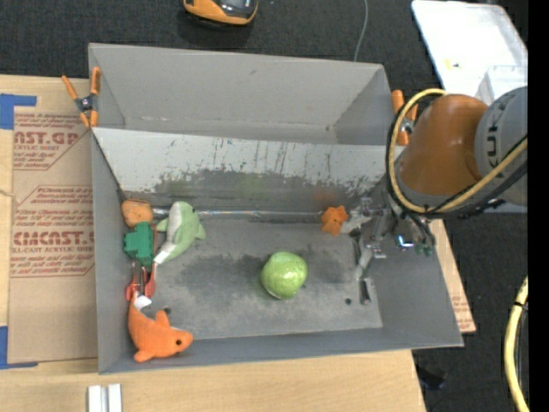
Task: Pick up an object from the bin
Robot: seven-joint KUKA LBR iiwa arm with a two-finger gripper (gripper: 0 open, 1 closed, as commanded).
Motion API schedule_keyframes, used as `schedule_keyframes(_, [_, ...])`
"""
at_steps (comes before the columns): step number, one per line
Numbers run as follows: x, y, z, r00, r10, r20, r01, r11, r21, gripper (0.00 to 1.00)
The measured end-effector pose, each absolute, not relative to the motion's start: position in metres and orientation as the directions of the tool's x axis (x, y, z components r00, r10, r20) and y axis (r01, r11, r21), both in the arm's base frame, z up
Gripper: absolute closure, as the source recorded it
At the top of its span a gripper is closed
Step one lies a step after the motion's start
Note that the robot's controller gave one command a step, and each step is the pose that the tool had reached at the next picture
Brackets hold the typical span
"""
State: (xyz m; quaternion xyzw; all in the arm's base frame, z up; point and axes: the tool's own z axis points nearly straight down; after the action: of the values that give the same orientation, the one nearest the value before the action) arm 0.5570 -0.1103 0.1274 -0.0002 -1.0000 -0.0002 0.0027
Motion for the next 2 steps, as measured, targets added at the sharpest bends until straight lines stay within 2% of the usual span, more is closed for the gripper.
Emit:
schedule_keyframes(1, [0.559,-0.11,0.131,-1.0,-0.001,-0.002,-0.001,1.0,-0.001,0.0])
schedule_keyframes(2, [0.562,-0.102,0.111,-0.994,-0.106,-0.003,-0.106,0.994,-0.001,0.0])
